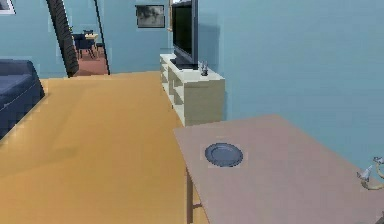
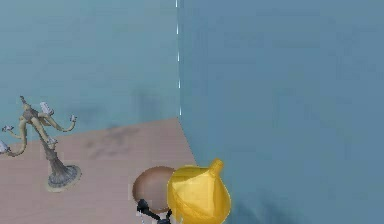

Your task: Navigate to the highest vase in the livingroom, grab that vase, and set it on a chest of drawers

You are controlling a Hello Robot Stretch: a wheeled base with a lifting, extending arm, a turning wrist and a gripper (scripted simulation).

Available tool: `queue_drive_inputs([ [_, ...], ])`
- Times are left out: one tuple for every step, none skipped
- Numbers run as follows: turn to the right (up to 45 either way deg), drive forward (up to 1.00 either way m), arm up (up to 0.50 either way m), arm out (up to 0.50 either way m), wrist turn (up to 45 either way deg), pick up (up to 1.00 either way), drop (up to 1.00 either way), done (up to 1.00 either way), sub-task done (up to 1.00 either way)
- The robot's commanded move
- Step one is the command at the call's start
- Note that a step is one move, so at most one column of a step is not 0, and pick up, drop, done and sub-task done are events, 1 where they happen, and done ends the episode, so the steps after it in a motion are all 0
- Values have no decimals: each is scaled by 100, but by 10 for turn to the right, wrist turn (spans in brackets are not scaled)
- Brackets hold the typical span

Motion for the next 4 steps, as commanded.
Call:
queue_drive_inputs([
  [-240, 0, 0, 0, 0, 0, 0, 0, 0],
  [0, 100, 0, 0, 0, 0, 0, 0, 0],
  [0, 100, 0, 0, 0, 0, 0, 0, 0],
  [-30, 0, 0, 0, 0, 0, 0, 0, 0],
])
